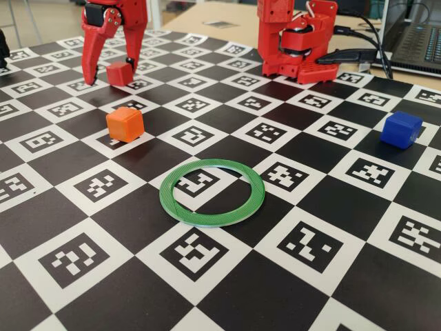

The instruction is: Grab the red cube then put it in the green circle then put the blue cube on top and finally the orange cube on top

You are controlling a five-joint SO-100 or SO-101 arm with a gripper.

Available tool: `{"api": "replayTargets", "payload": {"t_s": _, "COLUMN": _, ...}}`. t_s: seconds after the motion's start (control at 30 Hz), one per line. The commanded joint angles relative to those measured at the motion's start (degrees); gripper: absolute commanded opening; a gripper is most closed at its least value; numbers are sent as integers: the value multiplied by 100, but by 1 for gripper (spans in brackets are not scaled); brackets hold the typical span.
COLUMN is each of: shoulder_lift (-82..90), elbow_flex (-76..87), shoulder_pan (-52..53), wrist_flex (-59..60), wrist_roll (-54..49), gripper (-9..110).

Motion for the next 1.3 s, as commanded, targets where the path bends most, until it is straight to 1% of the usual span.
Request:
{"api": "replayTargets", "payload": {"t_s": 0.0, "shoulder_lift": 141, "elbow_flex": -35, "shoulder_pan": 9, "wrist_flex": -132, "wrist_roll": -105, "gripper": 45}}
{"api": "replayTargets", "payload": {"t_s": 0.6, "shoulder_lift": 176, "elbow_flex": 79, "shoulder_pan": -18, "wrist_flex": -229, "wrist_roll": -940, "gripper": 45}}
{"api": "replayTargets", "payload": {"t_s": 1.27, "shoulder_lift": 176, "elbow_flex": 105, "shoulder_pan": -167, "wrist_flex": -220, "wrist_roll": -1169, "gripper": 45}}
